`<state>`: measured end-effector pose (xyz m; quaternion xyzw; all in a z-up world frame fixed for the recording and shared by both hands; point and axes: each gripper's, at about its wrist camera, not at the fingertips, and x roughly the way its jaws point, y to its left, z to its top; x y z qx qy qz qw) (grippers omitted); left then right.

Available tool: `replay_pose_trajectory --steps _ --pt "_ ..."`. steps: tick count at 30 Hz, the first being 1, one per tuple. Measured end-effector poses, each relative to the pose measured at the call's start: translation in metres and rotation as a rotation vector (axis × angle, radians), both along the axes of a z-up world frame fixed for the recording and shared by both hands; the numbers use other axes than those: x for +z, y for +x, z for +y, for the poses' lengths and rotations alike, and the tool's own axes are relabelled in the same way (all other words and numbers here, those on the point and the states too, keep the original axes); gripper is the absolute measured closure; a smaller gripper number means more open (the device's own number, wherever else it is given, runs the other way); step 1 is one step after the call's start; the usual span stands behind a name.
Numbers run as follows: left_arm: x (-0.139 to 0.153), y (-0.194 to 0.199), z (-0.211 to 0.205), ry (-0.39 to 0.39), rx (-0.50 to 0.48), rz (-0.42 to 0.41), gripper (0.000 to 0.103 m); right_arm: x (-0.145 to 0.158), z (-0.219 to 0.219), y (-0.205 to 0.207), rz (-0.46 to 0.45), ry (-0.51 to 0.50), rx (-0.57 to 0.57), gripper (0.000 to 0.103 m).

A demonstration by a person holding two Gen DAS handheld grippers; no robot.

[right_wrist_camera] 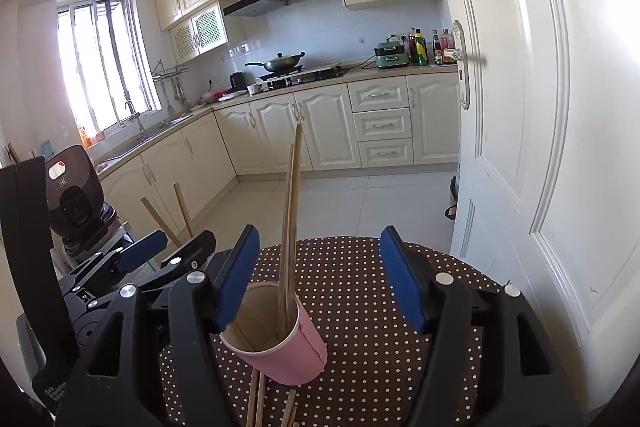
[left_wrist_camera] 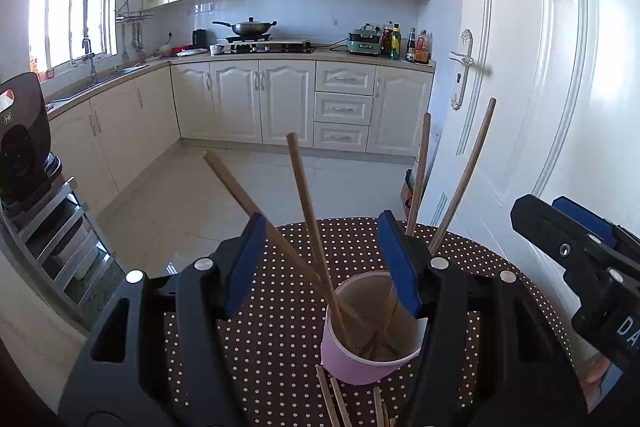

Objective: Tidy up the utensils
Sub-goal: 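Withdraw both open grippers up and away from the pink cup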

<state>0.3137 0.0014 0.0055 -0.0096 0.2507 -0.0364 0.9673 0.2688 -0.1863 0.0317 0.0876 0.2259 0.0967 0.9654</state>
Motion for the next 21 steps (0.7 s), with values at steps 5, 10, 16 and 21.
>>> replay_pose_trajectory --steps 5,10,16,21 --pt "0.001 -0.008 0.001 0.006 0.008 -0.005 0.045 -0.002 -0.001 -0.006 0.008 0.003 -0.005 0.043" --pt "0.002 -0.02 0.004 -0.001 0.02 -0.003 0.045 -0.001 0.0 -0.017 0.01 -0.001 -0.009 0.042" --pt "0.001 -0.041 0.007 0.006 0.013 -0.018 0.044 -0.001 -0.001 -0.032 0.009 -0.006 -0.014 0.039" --pt "-0.001 -0.056 0.012 0.014 0.01 -0.023 0.044 -0.001 0.0 -0.043 0.008 -0.01 -0.012 0.038"
